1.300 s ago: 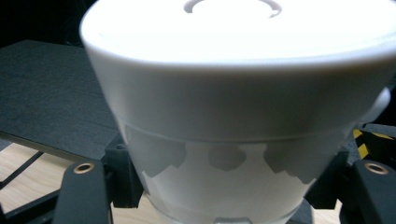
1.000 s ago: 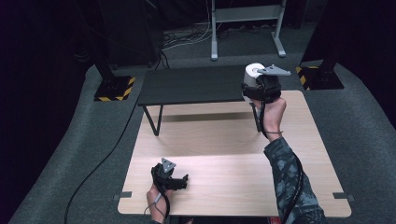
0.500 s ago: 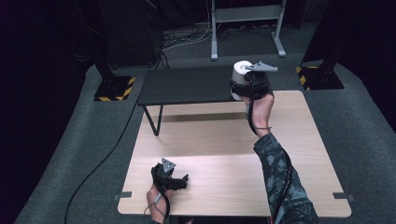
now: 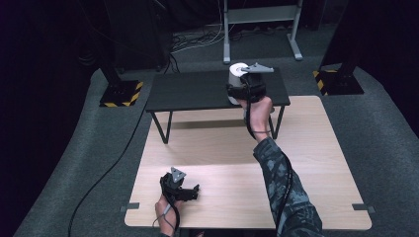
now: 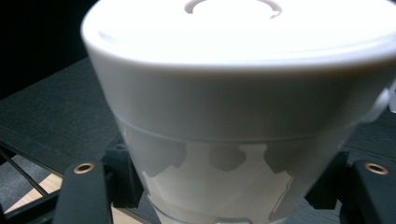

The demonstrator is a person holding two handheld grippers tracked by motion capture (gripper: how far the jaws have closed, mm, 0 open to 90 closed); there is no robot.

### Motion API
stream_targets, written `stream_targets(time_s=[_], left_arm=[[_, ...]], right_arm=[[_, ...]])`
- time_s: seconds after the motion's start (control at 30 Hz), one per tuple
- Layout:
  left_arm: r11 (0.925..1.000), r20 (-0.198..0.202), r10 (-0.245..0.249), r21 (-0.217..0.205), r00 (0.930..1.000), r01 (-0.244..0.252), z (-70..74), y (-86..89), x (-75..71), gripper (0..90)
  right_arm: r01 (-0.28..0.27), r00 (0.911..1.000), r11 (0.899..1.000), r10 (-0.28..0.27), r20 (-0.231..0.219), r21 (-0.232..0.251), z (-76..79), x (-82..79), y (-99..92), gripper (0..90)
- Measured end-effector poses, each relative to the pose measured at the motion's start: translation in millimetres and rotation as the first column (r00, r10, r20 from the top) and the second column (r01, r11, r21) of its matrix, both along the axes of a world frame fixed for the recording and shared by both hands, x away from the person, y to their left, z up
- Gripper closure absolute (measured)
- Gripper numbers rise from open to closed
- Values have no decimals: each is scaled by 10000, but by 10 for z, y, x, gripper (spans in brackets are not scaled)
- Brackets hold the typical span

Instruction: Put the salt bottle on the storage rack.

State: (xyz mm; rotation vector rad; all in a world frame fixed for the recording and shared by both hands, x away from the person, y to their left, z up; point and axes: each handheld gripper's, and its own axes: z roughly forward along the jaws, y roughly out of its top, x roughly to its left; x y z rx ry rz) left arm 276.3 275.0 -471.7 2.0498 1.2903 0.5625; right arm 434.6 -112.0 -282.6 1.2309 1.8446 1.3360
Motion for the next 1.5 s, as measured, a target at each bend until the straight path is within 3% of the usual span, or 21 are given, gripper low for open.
stream_targets(time_s=[0.63, 0.97, 1.33, 1.43, 1.47, 1.5], left_arm=[[10000, 11, 25, -34, 10000, -25, -3, -4, -5, 3], [10000, 13, 18, -35, 10000, -18, -4, -4, -6, 2], [10000, 16, 18, -30, 10000, -18, -4, -5, -6, 3], [10000, 13, -17, 0, 10000, 17, -1, -1, -3, 3], [10000, 13, -17, 0, 10000, 17, -1, -1, -3, 3], [10000, 16, -17, 6, 10000, 17, -1, -2, -3, 3]], right_arm=[[-480, 9988, 9973, 473, -140, -547, 7, 173, 475, 295], [-413, 9991, 9986, 409, -124, -324, -89, 207, 469, 296], [-633, 9979, 9976, 628, -186, -293, -83, 239, 421, 290], [-638, 9977, 9971, 628, -253, -418, -86, 235, 424, 138], [-638, 9977, 9971, 628, -253, -418, -86, 235, 424, 138], [-710, 9973, 9960, 697, -250, -538, -90, 202, 396, 35]])
